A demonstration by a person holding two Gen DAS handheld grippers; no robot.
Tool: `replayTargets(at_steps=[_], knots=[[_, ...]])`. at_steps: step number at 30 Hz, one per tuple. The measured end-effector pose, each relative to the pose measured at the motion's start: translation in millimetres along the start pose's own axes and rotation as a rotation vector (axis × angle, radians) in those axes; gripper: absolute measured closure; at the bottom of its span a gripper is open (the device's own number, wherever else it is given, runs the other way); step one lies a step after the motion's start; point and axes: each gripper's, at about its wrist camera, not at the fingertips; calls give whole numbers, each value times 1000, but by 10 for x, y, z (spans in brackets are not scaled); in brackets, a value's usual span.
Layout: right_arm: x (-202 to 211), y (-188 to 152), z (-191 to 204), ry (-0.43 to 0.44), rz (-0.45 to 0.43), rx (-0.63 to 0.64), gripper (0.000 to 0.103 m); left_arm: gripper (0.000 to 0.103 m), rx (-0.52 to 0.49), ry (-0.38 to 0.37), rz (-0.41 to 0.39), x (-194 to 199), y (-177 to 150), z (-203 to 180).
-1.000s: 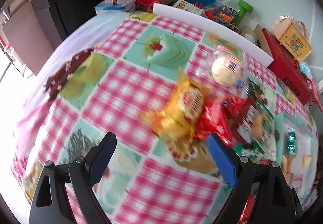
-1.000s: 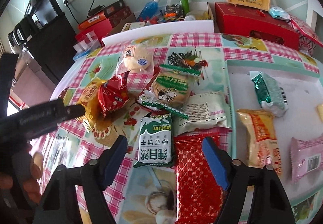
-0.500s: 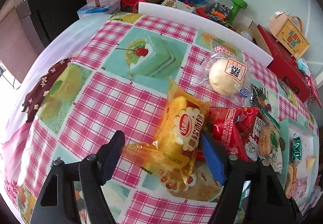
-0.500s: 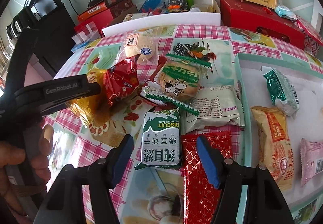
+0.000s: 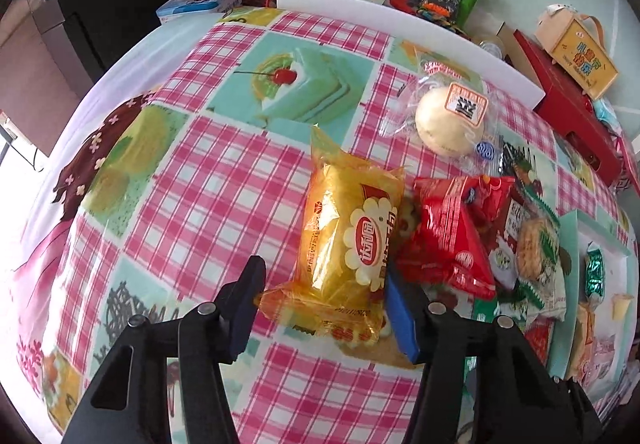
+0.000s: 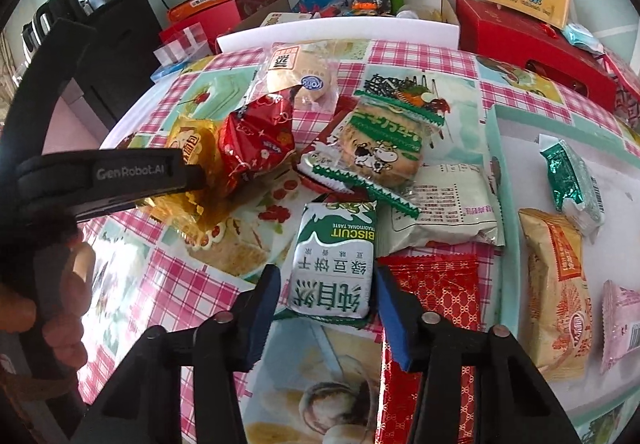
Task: Organize snacks
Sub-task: 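Close the left tool on the yellow bread bag while the right tool grasps the green biscuit box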
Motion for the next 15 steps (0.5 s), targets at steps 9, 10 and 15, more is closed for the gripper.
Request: replayTargets(at_steps=[9, 10, 15], knots=[[-90, -24, -4, -1, 17, -1, 55, 49, 22, 3, 6, 85, -110, 52], [-94, -23, 1, -5, 16, 4, 55, 49, 21, 4, 5, 89, -117, 49], [-118, -32, 53, -46, 8, 42, 56, 49, 29, 8, 2, 81, -133, 28]])
Point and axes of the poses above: each gripper's, at about its wrist camera, not at the fingertips, and x roughly against the way its jaws point, z to its left, y to its top, and after that the axes turned 3 degrees about x, right-handed
